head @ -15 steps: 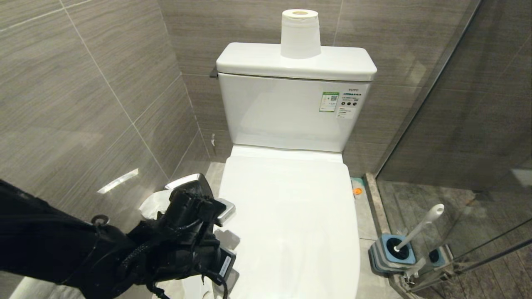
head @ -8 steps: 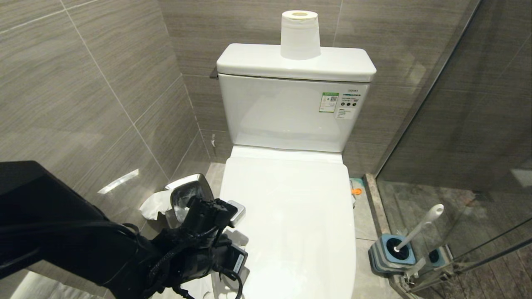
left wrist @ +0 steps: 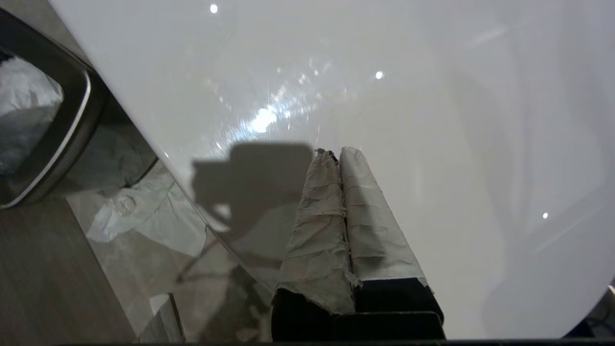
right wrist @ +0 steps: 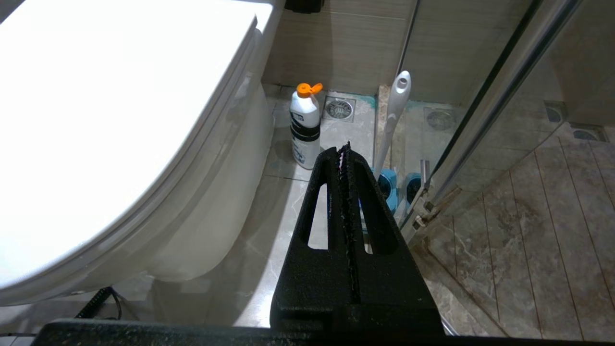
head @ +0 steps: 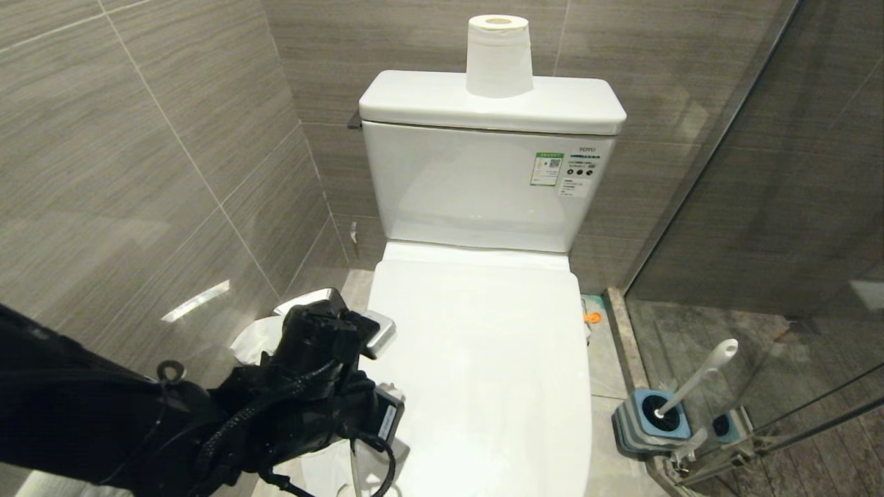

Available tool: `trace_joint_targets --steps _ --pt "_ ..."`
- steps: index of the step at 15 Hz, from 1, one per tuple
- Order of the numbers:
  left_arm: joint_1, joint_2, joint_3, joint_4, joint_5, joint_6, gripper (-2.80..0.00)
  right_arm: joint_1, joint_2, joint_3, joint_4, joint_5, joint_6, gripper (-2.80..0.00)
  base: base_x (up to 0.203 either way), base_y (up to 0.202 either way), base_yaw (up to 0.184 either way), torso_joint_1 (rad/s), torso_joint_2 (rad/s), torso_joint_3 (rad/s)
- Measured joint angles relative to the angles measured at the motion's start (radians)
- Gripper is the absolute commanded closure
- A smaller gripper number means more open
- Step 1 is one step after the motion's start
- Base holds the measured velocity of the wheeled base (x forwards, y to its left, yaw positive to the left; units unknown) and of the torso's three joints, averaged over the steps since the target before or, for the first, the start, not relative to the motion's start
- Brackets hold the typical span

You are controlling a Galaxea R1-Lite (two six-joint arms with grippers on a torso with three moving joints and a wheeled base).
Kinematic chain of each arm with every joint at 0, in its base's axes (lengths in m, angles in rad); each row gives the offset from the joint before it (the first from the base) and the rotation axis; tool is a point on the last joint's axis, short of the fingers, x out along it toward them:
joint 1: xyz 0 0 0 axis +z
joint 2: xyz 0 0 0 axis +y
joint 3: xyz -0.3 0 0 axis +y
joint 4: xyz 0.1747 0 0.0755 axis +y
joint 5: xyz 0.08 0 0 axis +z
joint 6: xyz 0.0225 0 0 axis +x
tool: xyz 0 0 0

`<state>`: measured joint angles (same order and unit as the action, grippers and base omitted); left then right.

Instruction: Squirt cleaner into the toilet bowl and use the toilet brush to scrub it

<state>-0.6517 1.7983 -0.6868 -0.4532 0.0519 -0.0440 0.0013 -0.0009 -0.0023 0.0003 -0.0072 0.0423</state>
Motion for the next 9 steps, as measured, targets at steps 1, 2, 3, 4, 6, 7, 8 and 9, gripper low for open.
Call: trace_joint_targets --steps 1,2,3,4,6,7,8,9 --pt "0.0 -0.043 -0.006 0.004 0.0 0.003 0.0 0.0 0.0 0.0 0.0 0.0 0.0 0.0 0.0 0.0 0.0 0.0 0.0 0.0" --pt "0.004 -0.086 -0.017 0.019 0.001 0.006 0.0 0.0 0.0 0.0 0.0 0.0 0.0 0.0 0.0 0.0 0.0 0.0 0.0 0.0" --pt "0.012 -0.126 -0.041 0.048 0.001 0.008 0.0 0.0 0.0 0.0 0.0 0.0 0.0 0.0 0.0 0.0 0.0 0.0 0.0 0.0" --pt "0.023 -0.166 -0.078 0.093 0.0 0.008 0.0 0.0 0.0 0.0 0.0 0.0 0.0 0.0 0.0 0.0 0.0 0.0 0.0 0.0" --pt "0.048 -0.229 -0.184 0.199 0.003 0.009 0.0 0.0 0.0 0.0 0.0 0.0 0.0 0.0 0.0 0.0 0.0 0.0 0.0 0.0" --pt "0.058 -0.254 -0.264 0.255 0.007 0.015 0.0 0.0 0.0 0.0 0.0 0.0 0.0 0.0 0.0 0.0 0.0 0.0 0.0 0.0" --pt "0.071 -0.276 -0.348 0.313 0.013 0.024 0.0 0.0 0.0 0.0 0.0 0.0 0.0 0.0 0.0 0.0 0.0 0.0 0.0 0.0" --pt "0.083 -0.292 -0.43 0.367 0.019 0.035 0.0 0.0 0.0 0.0 0.0 0.0 0.0 0.0 0.0 0.0 0.0 0.0 0.0 0.0"
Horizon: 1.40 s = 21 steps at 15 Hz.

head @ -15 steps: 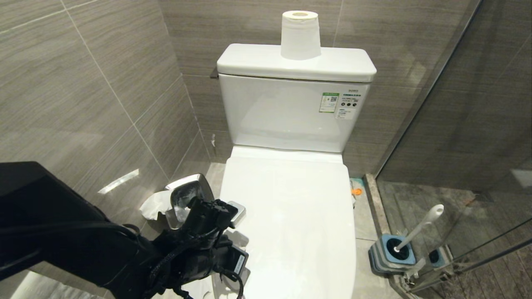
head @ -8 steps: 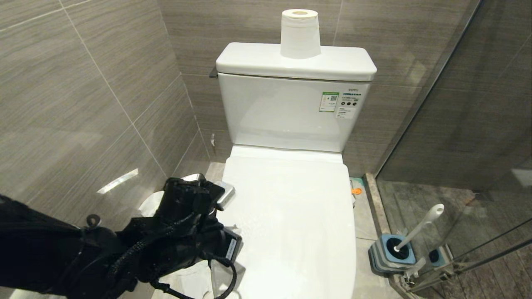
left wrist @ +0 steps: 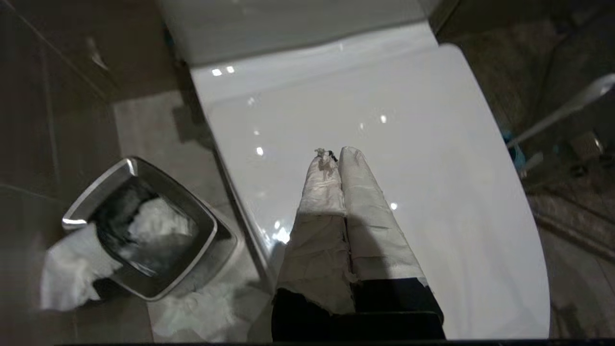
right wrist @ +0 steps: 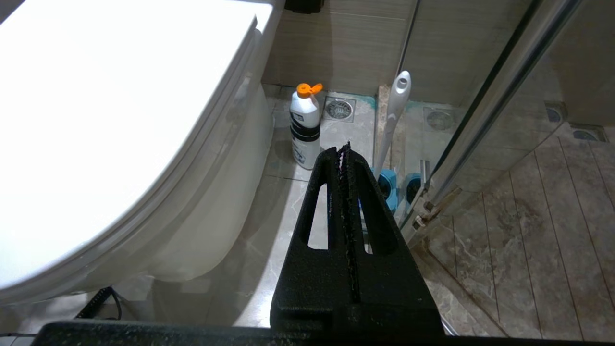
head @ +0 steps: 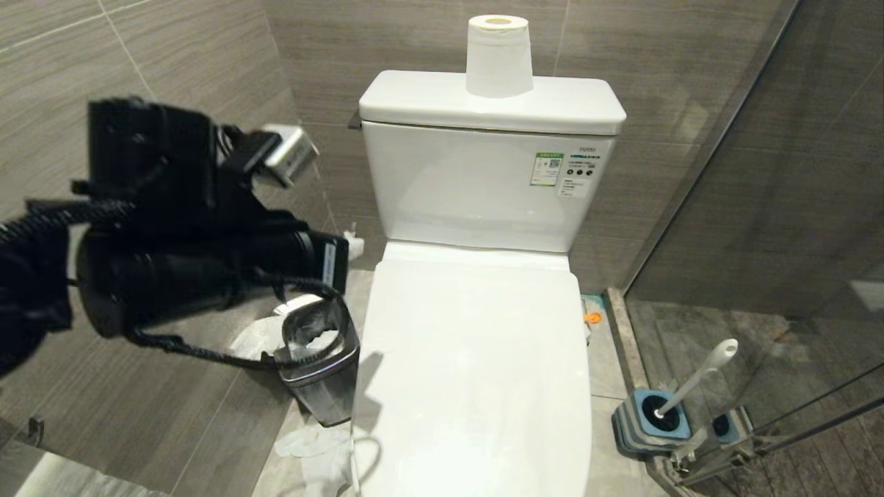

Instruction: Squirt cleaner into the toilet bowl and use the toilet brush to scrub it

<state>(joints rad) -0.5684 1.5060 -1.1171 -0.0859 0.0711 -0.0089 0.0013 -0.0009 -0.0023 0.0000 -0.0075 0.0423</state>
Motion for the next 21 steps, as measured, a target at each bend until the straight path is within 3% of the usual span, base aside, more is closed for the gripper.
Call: trace_joint_targets --steps 4,8,11,14,18,21 --pt "0.064 -0.057 -0.297 0.186 0.014 0.025 0.0 0.0 0.0 0.0 0.0 -0.001 0.0 0.0 0.0 0.0 0.0 0.0 0.0 0.0" --pt "0.109 -0.093 -0.473 0.288 0.039 0.069 0.0 0.0 0.0 0.0 0.0 0.0 0.0 0.0 0.0 0.0 0.0 0.0 0.0 0.0" --pt "0.116 -0.139 -0.492 0.324 0.105 0.112 0.0 0.0 0.0 0.0 0.0 0.0 0.0 0.0 0.0 0.0 0.0 0.0 0.0 0.0" --pt "0.133 -0.195 -0.49 0.371 0.159 0.111 0.0 0.0 0.0 0.0 0.0 0.0 0.0 0.0 0.0 0.0 0.0 0.0 0.0 0.0" --pt "0.223 -0.298 -0.483 0.463 0.146 0.087 0.0 0.0 0.0 0.0 0.0 0.0 0.0 0.0 0.0 0.0 0.0 0.0 0.0 0.0" --pt "0.315 -0.377 -0.48 0.547 0.08 0.037 0.0 0.0 0.0 0.0 0.0 0.0 0.0 0.0 0.0 0.0 0.0 0.0 0.0 0.0"
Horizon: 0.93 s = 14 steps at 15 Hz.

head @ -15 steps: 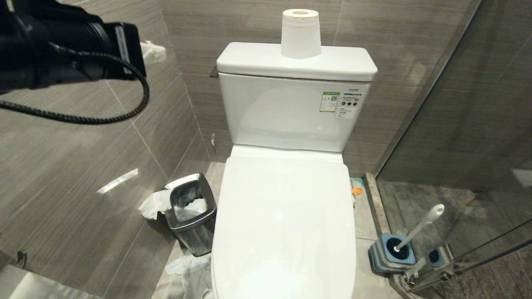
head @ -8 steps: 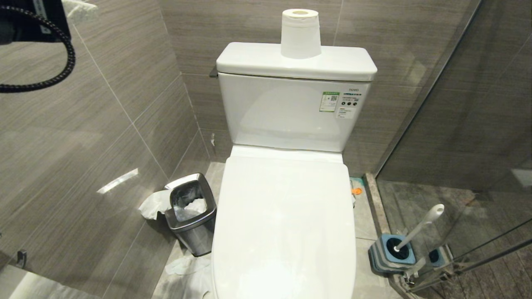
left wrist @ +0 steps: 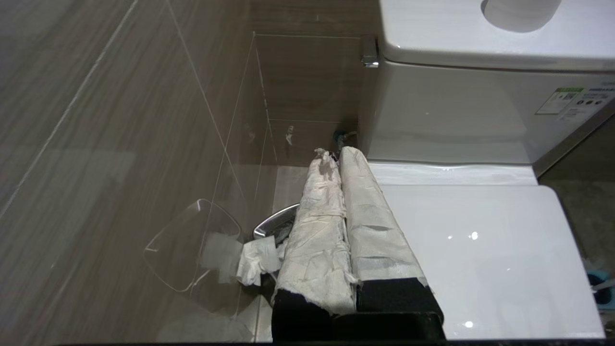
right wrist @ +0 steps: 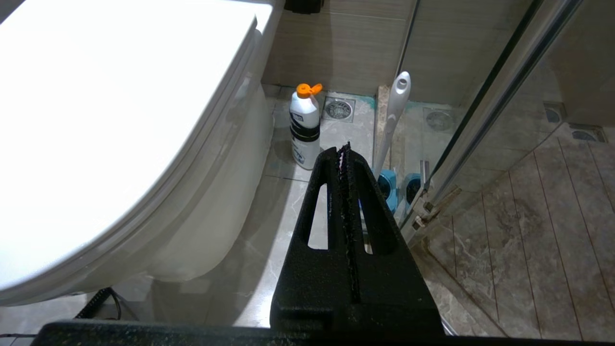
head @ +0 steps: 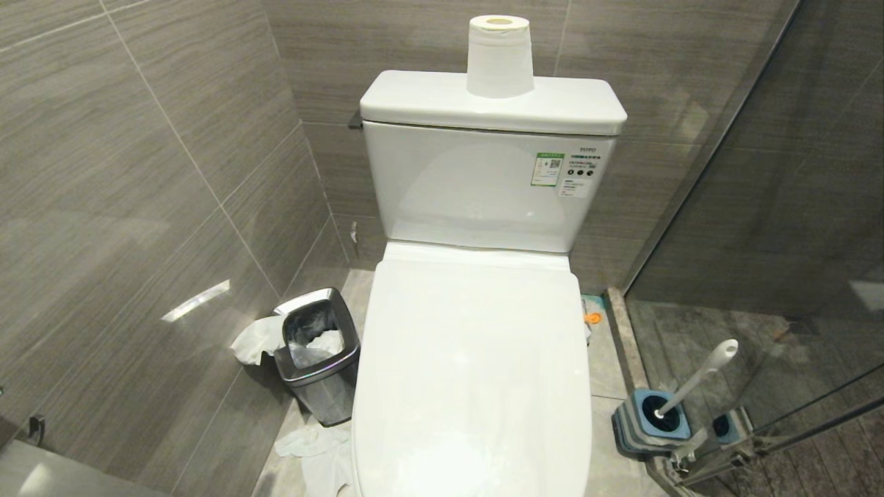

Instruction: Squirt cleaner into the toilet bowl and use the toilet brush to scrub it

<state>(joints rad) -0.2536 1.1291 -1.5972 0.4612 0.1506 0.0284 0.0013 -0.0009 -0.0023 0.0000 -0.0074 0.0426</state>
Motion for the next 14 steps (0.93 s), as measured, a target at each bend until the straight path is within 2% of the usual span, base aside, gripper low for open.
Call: trace_joint_targets --steps 4,8,10,14 --pt "0.121 -0.125 0.057 0.032 -0.157 -0.042 0.0 0.0 0.0 0.0 0.0 0.0 0.0 0.0 0.0 0.0 0.0 0.0 0.0 0.0" --pt "0.239 -0.332 0.212 0.047 -0.35 -0.048 0.0 0.0 0.0 0.0 0.0 0.0 0.0 0.0 0.0 0.0 0.0 0.0 0.0 0.0" --pt "0.261 -0.454 0.308 0.061 -0.402 -0.044 0.0 0.0 0.0 0.0 0.0 0.0 0.0 0.0 0.0 0.0 0.0 0.0 0.0 0.0" --pt "0.285 -0.669 0.501 0.073 -0.43 -0.011 0.0 0.0 0.0 0.0 0.0 0.0 0.0 0.0 0.0 0.0 0.0 0.0 0.0 0.0"
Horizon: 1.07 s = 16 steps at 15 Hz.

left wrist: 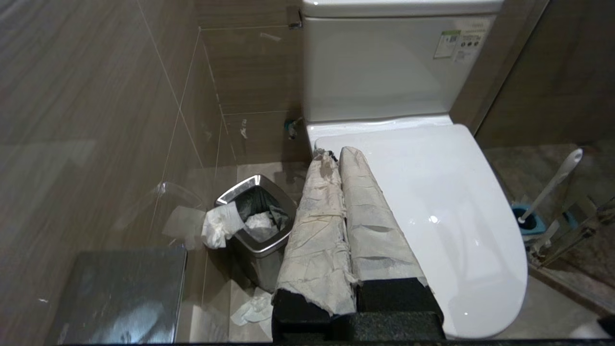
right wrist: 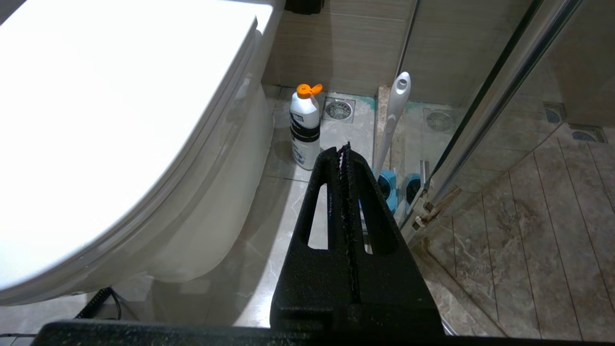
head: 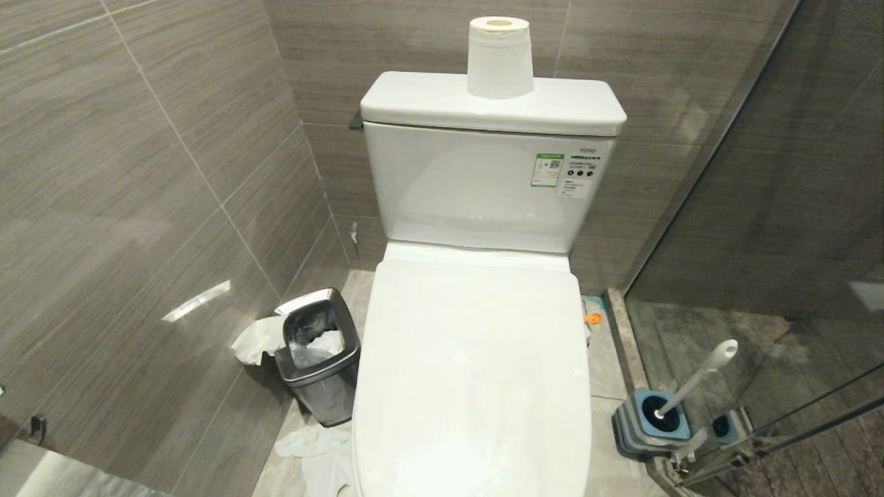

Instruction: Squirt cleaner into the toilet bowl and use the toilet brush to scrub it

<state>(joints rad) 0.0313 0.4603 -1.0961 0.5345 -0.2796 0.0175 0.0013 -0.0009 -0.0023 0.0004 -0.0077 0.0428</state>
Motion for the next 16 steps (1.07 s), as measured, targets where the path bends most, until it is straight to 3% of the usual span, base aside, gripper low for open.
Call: trace_joint_targets --steps 4,7,10,13,16 --pt "-0.021 -0.18 0.17 0.0 0.016 0.068 0.0 0.0 0.0 0.0 0.0 0.0 0.0 0.0 0.0 0.0 0.0 0.0 0.0 0.0" --pt "-0.029 -0.33 0.306 -0.002 0.041 0.084 0.0 0.0 0.0 0.0 0.0 0.0 0.0 0.0 0.0 0.0 0.0 0.0 0.0 0.0" --pt "-0.032 -0.423 0.45 -0.038 0.162 0.078 0.0 0.0 0.0 0.0 0.0 0.0 0.0 0.0 0.0 0.0 0.0 0.0 0.0 0.0" --pt "-0.033 -0.451 0.67 -0.228 0.231 0.074 0.0 0.0 0.0 0.0 0.0 0.0 0.0 0.0 0.0 0.0 0.0 0.0 0.0 0.0" --pt "-0.032 -0.458 0.965 -0.586 0.244 0.118 0.0 0.0 0.0 0.0 0.0 0.0 0.0 0.0 0.0 0.0 0.0 0.0 0.0 0.0"
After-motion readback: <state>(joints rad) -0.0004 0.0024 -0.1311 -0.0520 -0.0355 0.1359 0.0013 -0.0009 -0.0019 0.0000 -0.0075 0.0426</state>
